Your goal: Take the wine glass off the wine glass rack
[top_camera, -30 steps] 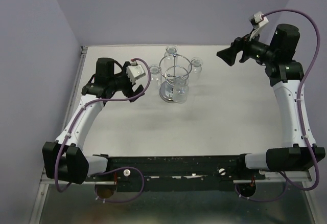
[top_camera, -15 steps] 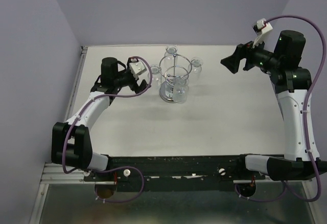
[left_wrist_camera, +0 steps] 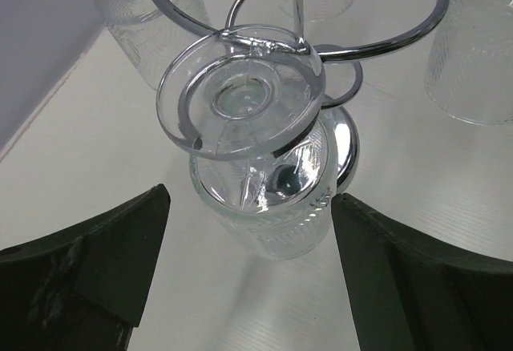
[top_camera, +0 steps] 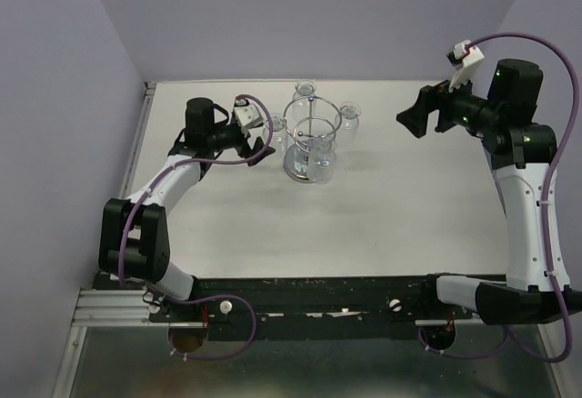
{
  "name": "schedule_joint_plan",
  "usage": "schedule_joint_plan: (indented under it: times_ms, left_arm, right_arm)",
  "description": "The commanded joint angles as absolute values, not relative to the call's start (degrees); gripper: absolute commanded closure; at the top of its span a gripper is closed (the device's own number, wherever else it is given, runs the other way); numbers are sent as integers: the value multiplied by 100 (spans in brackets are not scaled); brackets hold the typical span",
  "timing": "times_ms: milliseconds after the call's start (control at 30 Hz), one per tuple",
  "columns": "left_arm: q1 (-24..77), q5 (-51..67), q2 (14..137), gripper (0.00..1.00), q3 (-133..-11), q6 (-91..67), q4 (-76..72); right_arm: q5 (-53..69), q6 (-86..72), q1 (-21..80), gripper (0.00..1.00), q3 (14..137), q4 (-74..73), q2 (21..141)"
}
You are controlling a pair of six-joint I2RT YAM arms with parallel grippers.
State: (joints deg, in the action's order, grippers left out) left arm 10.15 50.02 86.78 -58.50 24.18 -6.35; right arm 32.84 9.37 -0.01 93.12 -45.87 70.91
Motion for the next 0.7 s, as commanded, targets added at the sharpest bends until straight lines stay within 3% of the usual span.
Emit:
schedule_joint_plan:
  times_ms: [0, 667]
  left_arm:
    - [1090, 5432, 8868, 1, -6064, 2092, -1072]
    - [1415, 5414, 9325, 1, -6302, 1512, -1274]
  right_arm:
    - [3225, 1055, -18, 0, 9422, -4808, 7198]
    - [3234, 1046, -18, 0, 9105, -4781, 7058]
